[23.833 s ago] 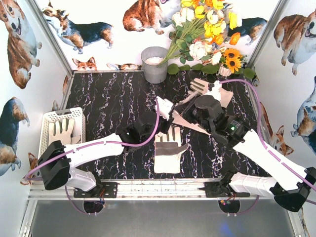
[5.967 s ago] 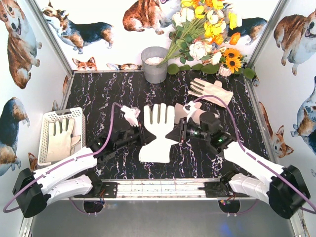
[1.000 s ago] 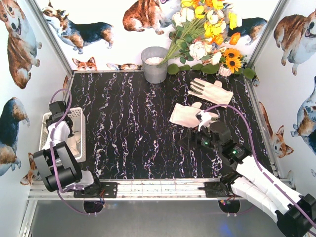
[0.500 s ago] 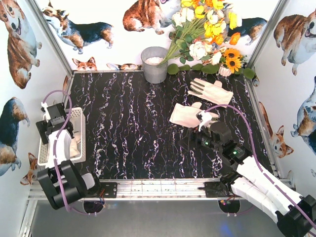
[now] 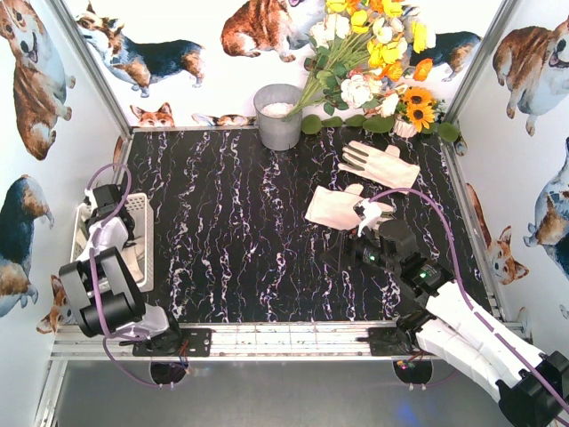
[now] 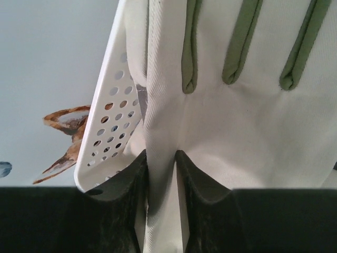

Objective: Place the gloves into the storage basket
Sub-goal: Place the glove in the bin, then adjust the glove in the bin.

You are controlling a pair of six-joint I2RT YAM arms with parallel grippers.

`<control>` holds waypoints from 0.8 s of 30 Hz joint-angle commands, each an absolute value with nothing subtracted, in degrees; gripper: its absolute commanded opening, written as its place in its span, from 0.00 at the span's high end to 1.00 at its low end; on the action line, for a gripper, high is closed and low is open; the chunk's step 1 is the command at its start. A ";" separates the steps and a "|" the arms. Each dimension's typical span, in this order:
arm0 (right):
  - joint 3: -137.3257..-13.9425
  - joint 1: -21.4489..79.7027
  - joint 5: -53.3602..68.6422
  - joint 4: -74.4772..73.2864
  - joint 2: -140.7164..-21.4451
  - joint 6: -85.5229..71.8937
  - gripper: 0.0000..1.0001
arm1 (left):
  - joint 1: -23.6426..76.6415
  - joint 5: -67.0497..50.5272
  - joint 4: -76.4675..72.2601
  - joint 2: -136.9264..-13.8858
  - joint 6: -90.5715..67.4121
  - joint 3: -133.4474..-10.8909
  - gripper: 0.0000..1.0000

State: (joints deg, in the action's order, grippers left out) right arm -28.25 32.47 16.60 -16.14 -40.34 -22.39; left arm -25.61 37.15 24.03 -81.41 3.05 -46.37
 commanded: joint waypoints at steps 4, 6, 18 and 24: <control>-27.25 32.34 18.01 -13.09 -39.75 -22.35 0.33 | -26.02 35.93 21.94 -83.75 4.23 -48.32 0.83; -27.24 32.34 17.97 -13.33 -39.53 -22.16 0.33 | -25.98 33.24 21.06 -84.29 5.36 -48.63 0.85; -27.33 32.34 17.55 -13.71 -39.28 -21.71 0.33 | -22.85 13.71 15.02 -79.72 12.95 -44.50 1.00; -27.33 32.34 17.51 -13.71 -39.29 -21.71 0.33 | -18.89 16.10 14.70 -79.16 15.38 -44.03 1.00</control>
